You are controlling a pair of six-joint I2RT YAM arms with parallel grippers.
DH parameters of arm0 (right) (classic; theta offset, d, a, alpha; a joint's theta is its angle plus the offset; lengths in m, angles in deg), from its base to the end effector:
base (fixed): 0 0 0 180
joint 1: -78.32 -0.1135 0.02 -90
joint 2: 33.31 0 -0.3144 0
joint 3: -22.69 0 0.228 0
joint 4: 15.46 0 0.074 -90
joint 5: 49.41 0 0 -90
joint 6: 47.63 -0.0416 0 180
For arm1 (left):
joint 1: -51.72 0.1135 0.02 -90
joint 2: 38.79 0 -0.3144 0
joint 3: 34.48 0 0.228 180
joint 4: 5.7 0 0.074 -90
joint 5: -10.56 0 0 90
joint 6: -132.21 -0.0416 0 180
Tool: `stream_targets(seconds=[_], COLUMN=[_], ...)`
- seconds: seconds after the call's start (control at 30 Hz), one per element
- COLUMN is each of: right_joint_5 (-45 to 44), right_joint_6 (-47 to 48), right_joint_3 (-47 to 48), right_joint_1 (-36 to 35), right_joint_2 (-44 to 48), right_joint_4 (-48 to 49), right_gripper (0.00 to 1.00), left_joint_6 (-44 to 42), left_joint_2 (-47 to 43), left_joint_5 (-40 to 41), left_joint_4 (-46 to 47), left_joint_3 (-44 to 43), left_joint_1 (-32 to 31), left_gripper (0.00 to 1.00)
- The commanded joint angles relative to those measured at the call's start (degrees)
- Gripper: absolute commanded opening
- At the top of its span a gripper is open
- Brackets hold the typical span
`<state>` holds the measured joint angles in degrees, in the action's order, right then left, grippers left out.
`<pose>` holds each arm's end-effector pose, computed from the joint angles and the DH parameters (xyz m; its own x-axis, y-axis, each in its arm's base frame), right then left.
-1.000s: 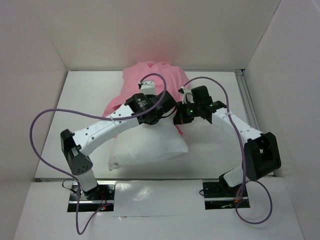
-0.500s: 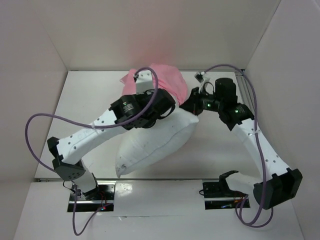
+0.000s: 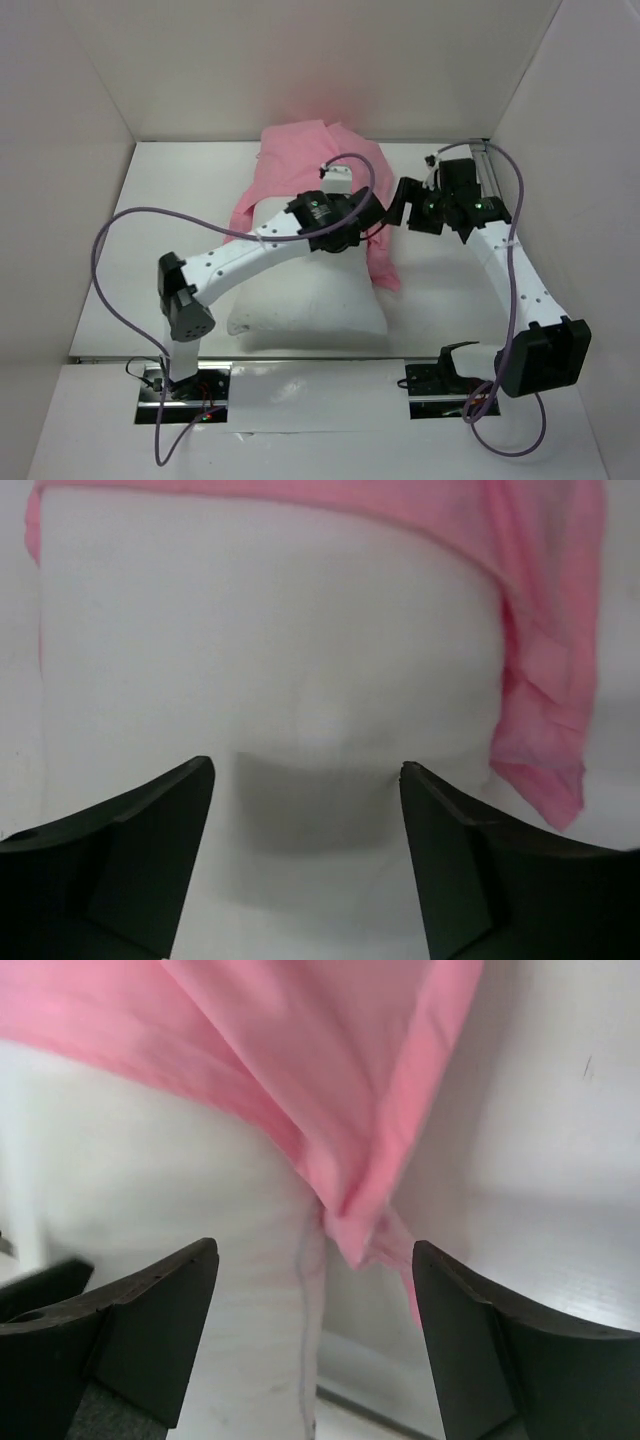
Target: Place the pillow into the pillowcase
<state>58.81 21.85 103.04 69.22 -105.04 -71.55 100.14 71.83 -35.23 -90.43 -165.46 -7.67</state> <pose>0.2187 0.0482 0.3626 -0.8073 0.2079 -0.5523 -0.0811 0.8879 0.4527 0.2232 -0.3204 0.3935 -0.6364 -0.1173 -0.7624 -0.1430 0.9892 -0.0327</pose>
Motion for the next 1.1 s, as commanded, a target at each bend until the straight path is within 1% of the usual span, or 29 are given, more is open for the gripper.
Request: stream_targets(seconds=[0.0, 0.03, 0.07, 0.1, 0.13, 0.17, 0.2, 0.23, 0.27, 0.3, 0.33, 0.37, 0.4, 0.43, 0.47, 0.53, 0.57, 0.63, 0.7, 0.73, 0.77, 0.8, 0.87, 0.9, 0.93, 0.97, 1.0, 1.03, 1.07], right_joint_5=[-3.8, -4.5, -5.03, -5.03, -5.64, -5.65, -5.65, -5.65, -5.65, -5.65, -5.65, -5.65, -6.52, -7.4, -8.54, -12.23, -13.55, -18.99, -23.64, -26.97, -29.53, -29.56, -32.36, -32.37, -32.37, -32.37, -32.37, -33.06, -33.07], right_joint_6=[1.78, 2.66, 2.67, 2.67, 3.19, 3.2, 3.2, 2.68, 1.89, 1.36, 0.31, 0.3, 0.3, -0.4, -1.36, -2.95, -4.61, -5.76, -5.77, -5.77, -4.98, -4.37, -2.97, -2.35, -2.34, -1.82, -1.81, -1.81, -1.29], right_joint_3=[10.54, 12.31, 13.81, 16.35, 17.33, 18.04, 18.04, 18.57, 17.96, 17.35, 15.95, 15.24, 14.71, 14.01, 14.0, 12.08, 11.46, 10.76, 10.75, 11.44, 12.67, 13.47, 16.96, 18.12, 19.52, 22.24, 23.65, 26.63, 28.22], right_joint_1=[-0.13, -1.0, -2.05, -3.28, -6.68, -8.98, -11.53, -17.21, -20.48, -23.82, -29.95, -32.97, -35.78, -37.9, -40.27, -40.29, -37.77, -34.86, -30.2, -28.88, -26.52, -25.71, -25.17, -25.17, -26.13, -28.05, -29.29, -30.7, -33.23], right_joint_2=[-0.26, -0.78, -1.31, -1.31, -2.53, -3.07, -3.68, -4.47, -5.78, -6.58, -7.54, -8.51, -10.78, -12.11, -13.43, -16.25, -16.25, -16.25, -16.25, -15.73, -15.73, -15.03, -14.33, -13.45, -13.44, -12.83, -12.83, -12.83, -13.96], right_joint_4=[-3.1, -3.63, -3.63, -3.63, -4.16, -4.16, -3.29, -2.59, -1.62, 0.56, 1.72, 2.86, 4.44, 4.45, 4.45, 3.76, 2.88, 0.43, -2.3, -4.66, -5.73, -6.61, -8.9, -8.91, -8.91, -8.91, -8.91, -9.52, -10.39], right_gripper=[0.86, 0.86, 0.86, 0.86, 0.86, 0.82, 0.81, 0.77, 0.72, 0.66, 0.61, 0.57, 0.54, 0.43, 0.36, 0.23, 0.21, 0.21, 0.21, 0.23, 0.25, 0.25, 0.32, 0.38, 0.55, 0.65, 0.74, 0.89, 0.95], left_joint_6=[-11.22, -12.04, -12.57, -13.36, -14.42, -14.95, -14.95, -14.95, -15.56, -15.57, -16.18, -16.18, -16.18, -16.18, -16.18, -15.57, -14.35, -13.29, -12.67, -12.67, -12.67, -13.19, -14.07, -14.07, -14.77, -15.3, -15.83, -16.7, -17.84], left_joint_2=[-10.59, -12.7, -17.5, -20.08, -22.62, -24.91, -28.85, -30.46, -31.78, -32.84, -33.72, -34.42, -34.43, -34.43, -33.73, -33.03, -32.15, -31.36, -30.66, -30.04, -30.03, -30.03, -30.9, -31.87, -32.75, -34.67, -35.56, -36.27, -36.8], left_joint_5=[-4.44, -7.0, -9.64, -14.45, -16.24, -17.47, -20.71, -22.83, -25.11, -26.96, -31.16, -32.68, -34.17, -37.67, -39.18, -41.29, -41.31, -43.66, -44.21, -43.68, -42.03, -40.01, -36.4, -36.38, -36.38, -37.25, -38.22, -40.4, -41.21], left_joint_4=[4.5, 5.57, 8.1, 9.95, 11.8, 13.47, 16.1, 17.34, 18.75, 20.33, 23.04, 24.37, 25.86, 26.92, 28.85, 30.62, 31.15, 32.64, 33.17, 33.96, 33.36, 32.31, 30.54, 30.54, 30.54, 32.45, 33.78, 35.27, 38.76], left_joint_3=[-2.32, -1.18, 0.57, 5.81, 9.16, 12.5, 18.98, 22.09, 25.16, 31.02, 33.61, 35.98, 40.27, 41.79, 43.11, 46.44, 47.16, 48.3, 48.84, 47.88, 47.17, 46.56, 46.03, 47.07, 49.17, 50.67, 52.34, 55.75, 57.35], left_joint_1=[2.87, 6.8, 9.1, 11.65, 16.63, 19.03, 21.75, 24.91, 30.69, 33.44, 35.99, 39.58, 41.01, 41.81, 41.82, 40.07, 37.8, 34.71, 29.01, 27.07, 24.18, 23.63, 24.23, 26.76, 28.44, 30.29, 34.05, 35.82, 37.15], left_gripper=[0.92, 0.93, 0.93, 0.93, 0.93, 0.93, 0.89, 0.88, 0.86, 0.86, 0.84, 0.84, 0.84, 0.83, 0.83, 0.83, 0.83, 0.78, 0.77, 0.77, 0.8, 0.8, 0.87, 0.91, 0.98, 1.0, 1.0, 1.0, 1.0])
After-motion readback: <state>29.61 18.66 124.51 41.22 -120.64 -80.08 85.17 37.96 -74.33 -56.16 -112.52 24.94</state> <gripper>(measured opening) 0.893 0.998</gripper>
